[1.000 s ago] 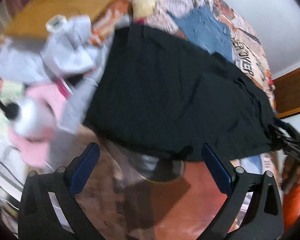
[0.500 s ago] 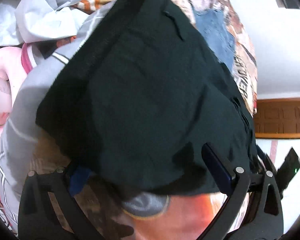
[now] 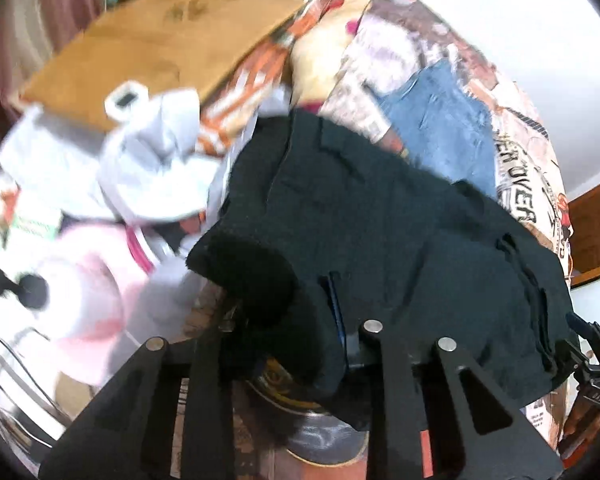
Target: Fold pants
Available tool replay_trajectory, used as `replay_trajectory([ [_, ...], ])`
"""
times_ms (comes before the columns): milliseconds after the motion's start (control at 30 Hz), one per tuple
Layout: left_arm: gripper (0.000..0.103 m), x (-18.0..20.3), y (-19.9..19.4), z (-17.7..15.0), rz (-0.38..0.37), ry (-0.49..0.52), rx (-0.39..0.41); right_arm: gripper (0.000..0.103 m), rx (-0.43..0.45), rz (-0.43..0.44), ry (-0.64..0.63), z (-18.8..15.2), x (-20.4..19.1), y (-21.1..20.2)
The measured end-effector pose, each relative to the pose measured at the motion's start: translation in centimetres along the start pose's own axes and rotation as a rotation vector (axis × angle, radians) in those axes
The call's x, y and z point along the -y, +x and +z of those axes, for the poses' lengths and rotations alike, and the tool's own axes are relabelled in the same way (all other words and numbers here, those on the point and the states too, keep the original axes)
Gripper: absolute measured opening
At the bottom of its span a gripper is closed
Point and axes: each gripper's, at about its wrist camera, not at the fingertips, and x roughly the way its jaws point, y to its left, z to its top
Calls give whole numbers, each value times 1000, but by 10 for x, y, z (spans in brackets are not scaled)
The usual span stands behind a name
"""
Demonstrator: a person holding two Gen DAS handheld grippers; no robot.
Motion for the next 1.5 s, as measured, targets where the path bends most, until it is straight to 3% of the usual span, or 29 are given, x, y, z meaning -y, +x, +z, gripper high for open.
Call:
replay_trajectory([
  [200,23,47,-55,16,-33,112,145,87,38,84,71,-6,22,-26],
  [400,22,118,-97,27,-53,259,259,87,102,56,117,-26,57,-58],
  [600,20,200,-126,22,-109,412,348,87,77,-22,141,-53,83,-55],
  [800,20,274,-120,13,-190,517,311,87,13,79,198,-70,98,-28],
  [1067,19,356,-81,-22,-307,626,201,87,26,85,205,-75,97,-33],
  [1333,21,381,-37,-67,-344,724,34,87,26,80,230,-88,99,-43],
  [1500,37,387,-34,-82,-327,777,-12,87,40,74,261,-94,104,-53],
])
